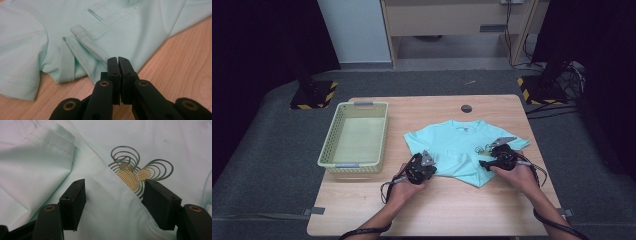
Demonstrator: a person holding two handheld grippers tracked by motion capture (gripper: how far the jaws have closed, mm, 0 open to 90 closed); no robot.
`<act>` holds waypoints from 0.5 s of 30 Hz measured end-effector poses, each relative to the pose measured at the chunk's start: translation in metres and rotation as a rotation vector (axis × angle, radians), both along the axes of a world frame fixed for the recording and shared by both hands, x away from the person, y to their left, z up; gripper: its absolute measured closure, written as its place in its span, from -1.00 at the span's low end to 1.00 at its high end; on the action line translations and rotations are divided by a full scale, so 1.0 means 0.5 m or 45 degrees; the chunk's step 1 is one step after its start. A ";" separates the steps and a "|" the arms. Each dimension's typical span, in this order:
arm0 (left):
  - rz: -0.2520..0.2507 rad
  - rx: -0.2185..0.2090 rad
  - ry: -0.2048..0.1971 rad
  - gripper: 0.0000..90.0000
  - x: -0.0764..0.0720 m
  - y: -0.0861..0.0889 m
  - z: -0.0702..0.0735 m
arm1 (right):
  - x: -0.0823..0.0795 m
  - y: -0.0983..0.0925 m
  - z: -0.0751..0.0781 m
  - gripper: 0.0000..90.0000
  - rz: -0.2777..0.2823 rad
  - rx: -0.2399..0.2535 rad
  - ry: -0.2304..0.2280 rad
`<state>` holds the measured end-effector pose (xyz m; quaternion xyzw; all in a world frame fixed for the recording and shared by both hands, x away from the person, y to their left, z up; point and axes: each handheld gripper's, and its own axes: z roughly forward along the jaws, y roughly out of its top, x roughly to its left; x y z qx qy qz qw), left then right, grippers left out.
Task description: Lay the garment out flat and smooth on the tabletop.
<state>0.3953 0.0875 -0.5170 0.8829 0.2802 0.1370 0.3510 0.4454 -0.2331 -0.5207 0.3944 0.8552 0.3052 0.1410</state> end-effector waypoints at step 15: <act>-0.113 0.071 0.016 0.94 -0.079 0.054 0.001 | 0.005 0.014 0.011 -0.21 0.011 -0.035 0.000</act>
